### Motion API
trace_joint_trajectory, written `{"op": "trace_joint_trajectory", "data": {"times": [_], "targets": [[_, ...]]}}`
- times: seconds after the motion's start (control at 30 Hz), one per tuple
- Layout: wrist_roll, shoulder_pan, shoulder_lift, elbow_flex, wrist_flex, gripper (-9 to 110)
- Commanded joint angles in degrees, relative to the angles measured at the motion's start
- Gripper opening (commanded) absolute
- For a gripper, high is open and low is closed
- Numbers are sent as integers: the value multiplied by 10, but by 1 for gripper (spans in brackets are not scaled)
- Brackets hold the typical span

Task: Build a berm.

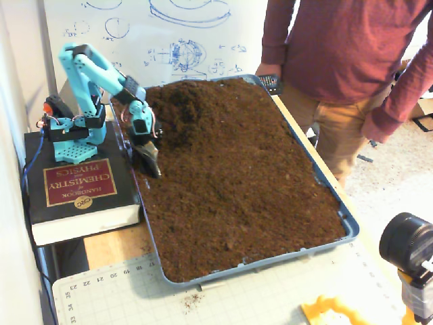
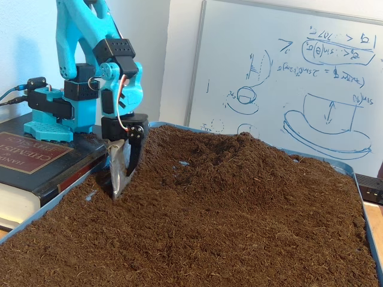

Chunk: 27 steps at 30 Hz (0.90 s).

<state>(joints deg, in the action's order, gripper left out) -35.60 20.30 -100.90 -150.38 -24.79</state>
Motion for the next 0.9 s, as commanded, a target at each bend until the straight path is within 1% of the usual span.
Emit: {"op": "trace_joint_trajectory", "data": {"times": [0.0, 0.27, 0.87], "targets": [[4, -14, 18, 90, 25, 1], [4, -57, 72, 214, 25, 0], [4, -67, 278, 424, 25, 1]]}}
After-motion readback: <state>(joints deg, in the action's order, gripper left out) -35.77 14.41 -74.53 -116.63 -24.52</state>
